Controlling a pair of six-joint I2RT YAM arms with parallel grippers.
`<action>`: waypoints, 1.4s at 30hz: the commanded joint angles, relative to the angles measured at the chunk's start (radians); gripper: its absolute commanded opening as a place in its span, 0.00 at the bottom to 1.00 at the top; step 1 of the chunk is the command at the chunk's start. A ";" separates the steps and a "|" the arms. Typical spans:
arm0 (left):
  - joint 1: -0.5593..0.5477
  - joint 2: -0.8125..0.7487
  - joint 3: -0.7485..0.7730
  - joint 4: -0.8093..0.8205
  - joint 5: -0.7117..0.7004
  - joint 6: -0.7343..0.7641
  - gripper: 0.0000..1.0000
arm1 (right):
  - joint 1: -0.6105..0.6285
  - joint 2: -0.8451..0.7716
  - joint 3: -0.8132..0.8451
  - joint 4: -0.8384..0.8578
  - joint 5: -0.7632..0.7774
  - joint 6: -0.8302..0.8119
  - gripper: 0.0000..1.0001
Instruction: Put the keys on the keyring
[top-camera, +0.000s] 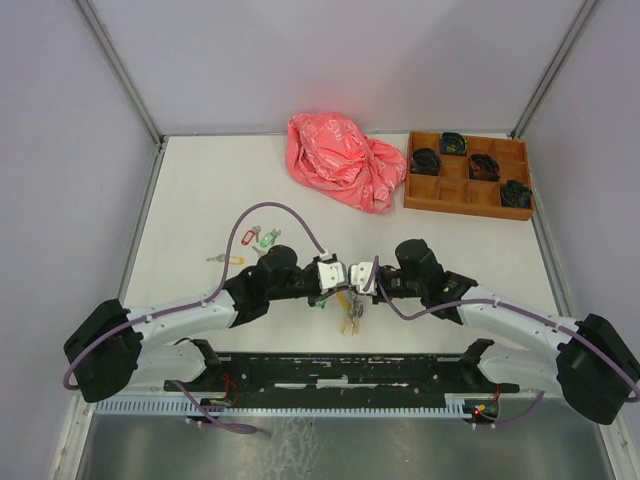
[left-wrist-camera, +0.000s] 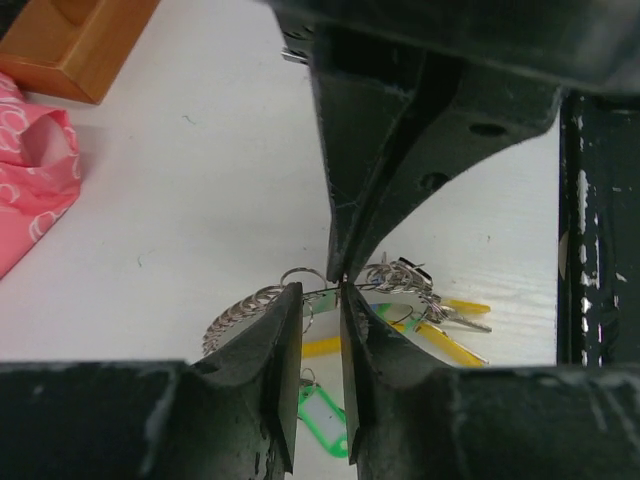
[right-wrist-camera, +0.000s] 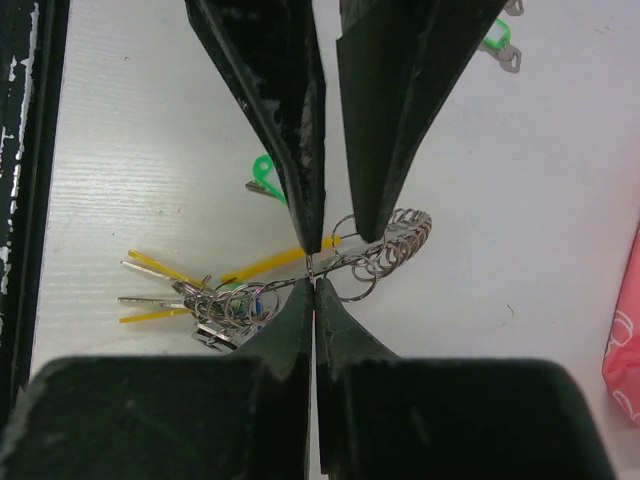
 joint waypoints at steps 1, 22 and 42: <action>-0.006 -0.081 0.002 0.047 -0.135 -0.138 0.31 | 0.004 -0.048 0.005 0.037 0.029 0.002 0.01; -0.005 0.048 0.144 -0.434 -0.456 -0.611 0.49 | 0.004 -0.160 -0.046 0.053 0.142 0.032 0.01; -0.057 0.391 0.379 -0.538 -0.483 -0.351 0.51 | 0.004 -0.264 -0.063 -0.011 0.253 0.072 0.01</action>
